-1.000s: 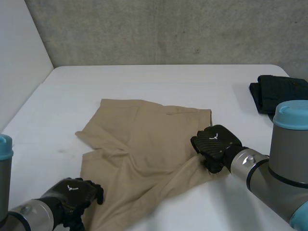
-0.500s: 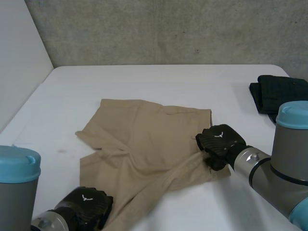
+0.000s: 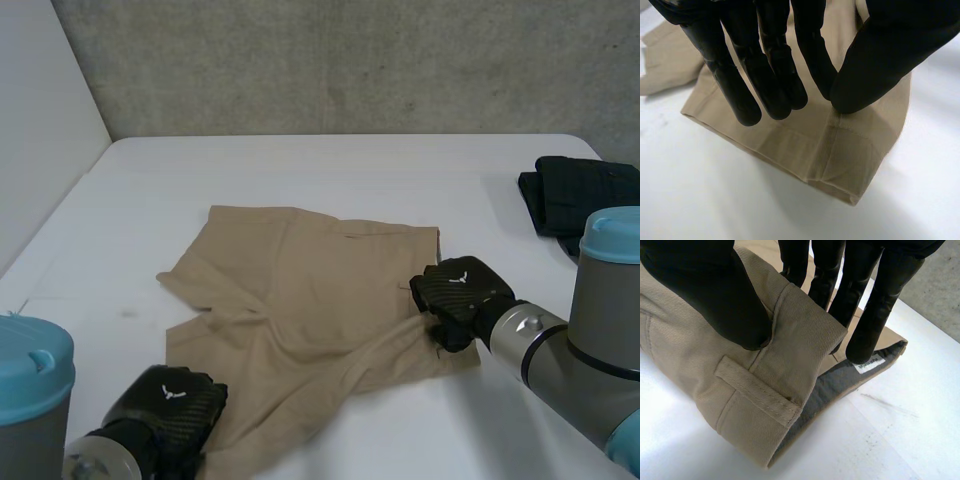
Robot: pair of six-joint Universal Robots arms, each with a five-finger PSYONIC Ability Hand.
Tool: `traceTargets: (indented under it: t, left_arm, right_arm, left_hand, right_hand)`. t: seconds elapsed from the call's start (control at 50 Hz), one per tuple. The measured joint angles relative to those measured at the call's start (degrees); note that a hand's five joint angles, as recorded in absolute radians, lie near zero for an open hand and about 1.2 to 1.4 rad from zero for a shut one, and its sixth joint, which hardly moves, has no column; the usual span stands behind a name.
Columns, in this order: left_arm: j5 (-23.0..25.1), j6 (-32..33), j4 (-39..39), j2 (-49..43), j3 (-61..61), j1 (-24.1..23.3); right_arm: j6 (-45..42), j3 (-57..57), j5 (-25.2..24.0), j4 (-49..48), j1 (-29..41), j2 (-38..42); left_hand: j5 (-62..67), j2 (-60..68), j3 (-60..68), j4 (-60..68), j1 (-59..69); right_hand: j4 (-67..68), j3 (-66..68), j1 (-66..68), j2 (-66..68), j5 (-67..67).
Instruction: Fold the laundry.
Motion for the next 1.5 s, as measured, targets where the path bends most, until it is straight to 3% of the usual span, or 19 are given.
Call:
traceTargets:
  t: [0.26,0.44,0.46,0.5,0.52,0.6,0.64,0.76,0.82,0.9,0.96,1.0,1.04,1.06,1.08,1.12,1.28,1.36,1.5]
  left_arm:
    - [-0.56,4.36,6.21,-1.8,9.17,7.45]
    - [-0.29,14.59,24.3,-20.37,27.2,9.38]
    - [-0.24,16.13,26.23,-24.59,31.19,9.66]
    - [-0.21,16.59,26.72,-25.93,32.46,9.76]
    - [-0.14,18.43,28.68,-32.11,38.43,10.38]
    - [0.03,19.81,30.9,-37.67,44.03,10.9]
    - [0.68,21.56,34.71,-44.15,50.84,11.32]
    - [2.37,25.89,40.59,-52.83,59.77,11.76]
    - [2.37,25.89,40.59,-52.83,59.77,11.76]
    - [5.73,29.22,46.9,-60.2,66.1,12.46]
    - [6.94,29.3,49.78,-61.03,65.93,12.48]
    - [7.71,29.23,52.44,-60.92,64.47,12.34]
    - [8.1,29.12,55.03,-59.79,61.89,12.14]
    - [8.13,29.09,55.59,-59.34,61.09,12.09]
    - [8.11,28.99,57.68,-57.05,57.69,11.94]
    - [7.97,28.86,59.37,-54.13,53.76,11.82]
    - [6.88,26.54,59.65,-40.12,37.9,11.66]
    - [5.96,19.51,50.63,-28.41,27.61,11.94]
    - [6.11,7.8,33.46,-19.53,19.56,12.4]
  right_arm:
    - [-0.06,-3.24,0.41,-0.21,0.33,0.03]
    - [-0.28,-15.31,2.36,-1.57,0.64,6.84]
    - [-0.5,-21.08,4.88,-2.14,0.78,11.29]
    - [-0.55,-21.92,5.28,-2.19,0.81,11.95]
    - [-0.95,-28.01,8.25,-2.46,1.18,16.75]
    - [-1.6,-34.48,10.69,-2.57,1.78,21.74]
    - [-3.01,-44.01,13.02,-2.56,2.78,28.98]
    - [-6.42,-58.77,14.11,-2.6,3.6,39.81]
    - [-6.42,-58.77,14.11,-2.6,3.6,39.81]
    - [-9.86,-75.51,13.49,-2.01,3.68,51.89]
    - [-10.46,-78.94,13.52,-1.67,3.69,54.24]
    - [-10.88,-81.5,13.88,-1.15,3.79,55.75]
    - [-11.04,-82.31,14.55,-0.36,3.99,55.66]
    - [-11.06,-82.36,14.74,-0.12,4.05,55.47]
    - [-11.06,-82.07,15.46,1.02,4.26,54.27]
    - [-10.95,-80.97,16.29,2.76,4.52,52.01]
    - [-9.1,-71.98,17.19,10.43,4.48,39.13]
    - [-5.15,-58.88,15.34,14.98,4.11,26.47]
    - [0.54,-42.54,11.06,15.89,3.56,16.79]
  left_hand:
    - [0.0,0.08,0.05,0.09,0.0]
    - [0.0,0.11,0.1,0.24,0.0]
    - [0.0,0.11,0.1,0.24,0.0]
    - [0.0,0.11,0.1,0.24,0.0]
    - [0.0,0.11,0.11,0.25,0.0]
    - [0.0,0.11,0.11,0.26,0.0]
    - [0.0,0.13,0.12,0.27,0.0]
    - [0.0,0.16,0.24,0.27,0.0]
    - [0.0,0.16,0.24,0.27,0.0]
    - [0.0,0.17,0.27,0.27,0.0]
    - [0.0,0.17,0.27,0.28,0.0]
    - [0.0,0.17,0.27,0.27,0.0]
    - [-17.55,-18.93,-17.34,-17.63,-20.34]
    - [-23.31,-23.72,-23.26,-23.63,-26.91]
    - [-41.09,-41.57,-40.76,-41.62,-46.51]
    - [-51.66,-53.39,-52.64,-53.65,-54.93]
    - [-53.92,-56.77,-56.0,-56.99,-55.27]
    - [-53.92,-56.77,-56.0,-57.0,-55.28]
    - [-53.71,-55.83,-55.52,-56.37,-54.3]
  right_hand:
    - [0.0,0.0,0.0,0.13,0.0]
    - [0.01,0.0,0.0,0.14,0.0]
    - [0.01,0.0,0.0,0.14,0.0]
    - [0.01,0.0,0.0,0.14,0.0]
    - [0.01,0.0,0.0,0.14,0.0]
    - [0.01,0.0,0.0,0.14,0.0]
    - [0.01,0.0,0.0,0.15,0.0]
    - [0.02,0.0,0.0,0.15,0.0]
    - [0.02,0.0,0.0,0.15,0.0]
    - [-0.7,-0.28,-0.1,0.0,-0.04]
    - [-17.22,-16.78,-15.37,-17.56,-15.16]
    - [-40.36,-40.09,-37.18,-40.27,-38.08]
    - [-43.67,-43.44,-39.32,-43.66,-41.39]
    - [-53.94,-53.99,-44.68,-53.61,-51.68]
    - [-54.65,-55.4,-44.82,-54.4,-52.97]
    - [-54.65,-55.4,-44.82,-54.4,-52.97]
    - [-54.65,-55.4,-44.82,-54.4,-52.97]
    - [-54.65,-55.4,-44.82,-54.4,-52.97]
    - [-54.65,-55.4,-44.82,-54.4,-52.97]
